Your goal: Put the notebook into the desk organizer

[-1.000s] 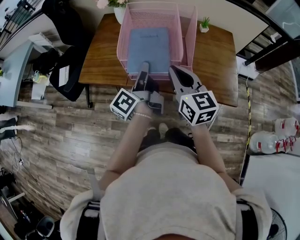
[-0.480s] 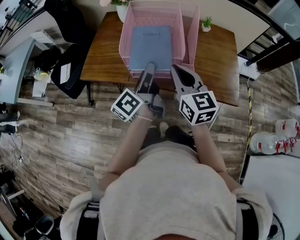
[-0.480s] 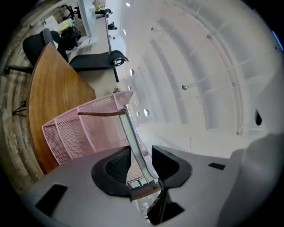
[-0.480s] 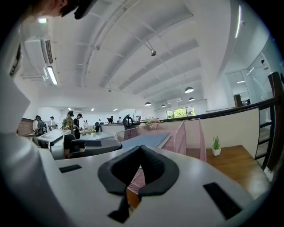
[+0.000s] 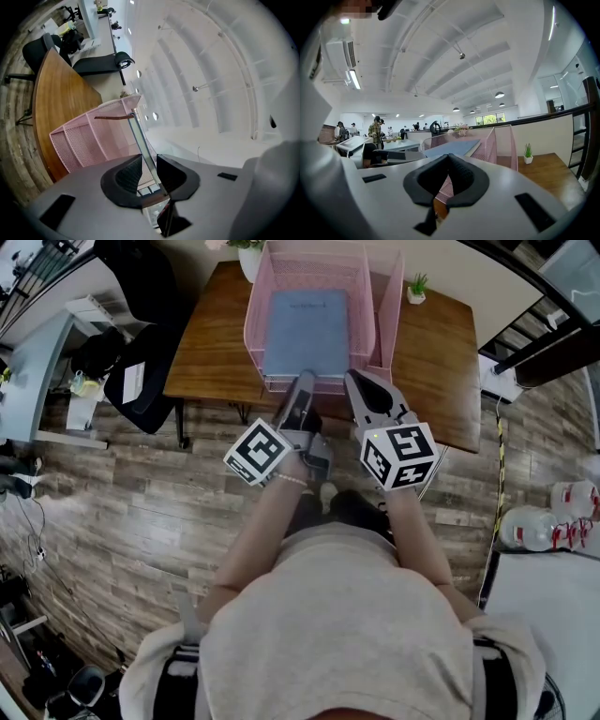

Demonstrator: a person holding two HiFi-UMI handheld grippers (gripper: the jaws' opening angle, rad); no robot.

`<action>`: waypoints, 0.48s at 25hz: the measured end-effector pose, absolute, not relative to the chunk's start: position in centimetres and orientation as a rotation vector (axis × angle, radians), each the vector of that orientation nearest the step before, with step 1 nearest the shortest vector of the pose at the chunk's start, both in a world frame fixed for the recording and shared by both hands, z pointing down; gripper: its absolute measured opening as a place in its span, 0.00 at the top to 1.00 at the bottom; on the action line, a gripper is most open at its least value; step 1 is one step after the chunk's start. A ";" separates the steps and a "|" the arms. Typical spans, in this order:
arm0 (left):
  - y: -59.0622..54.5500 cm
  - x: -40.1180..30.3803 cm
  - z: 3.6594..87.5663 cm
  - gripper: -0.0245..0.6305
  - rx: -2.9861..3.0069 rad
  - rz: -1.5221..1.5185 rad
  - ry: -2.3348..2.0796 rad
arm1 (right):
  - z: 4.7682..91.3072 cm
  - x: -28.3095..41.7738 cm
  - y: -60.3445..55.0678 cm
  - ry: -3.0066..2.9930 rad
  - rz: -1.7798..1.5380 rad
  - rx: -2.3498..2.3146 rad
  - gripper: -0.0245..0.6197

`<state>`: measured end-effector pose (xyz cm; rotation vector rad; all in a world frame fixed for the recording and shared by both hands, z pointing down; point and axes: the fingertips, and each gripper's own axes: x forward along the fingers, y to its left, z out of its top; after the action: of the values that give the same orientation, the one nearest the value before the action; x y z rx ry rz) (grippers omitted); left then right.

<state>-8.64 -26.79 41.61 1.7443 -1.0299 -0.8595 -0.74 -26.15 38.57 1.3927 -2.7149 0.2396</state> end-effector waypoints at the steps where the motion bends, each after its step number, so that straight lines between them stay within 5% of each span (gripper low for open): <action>1: -26.7 -8.6 41.6 0.83 1.743 -0.857 -1.032 | 38.5 -0.8 -26.1 -2.715 0.240 1.393 0.95; 12: -27.1 -8.5 41.7 0.87 1.749 -0.830 -1.027 | 38.2 -1.0 -26.4 -2.727 0.242 1.396 0.95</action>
<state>-8.55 -27.11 41.68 1.7491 -1.0271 -0.8296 -1.00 -26.41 38.24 1.3962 -2.7267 0.2420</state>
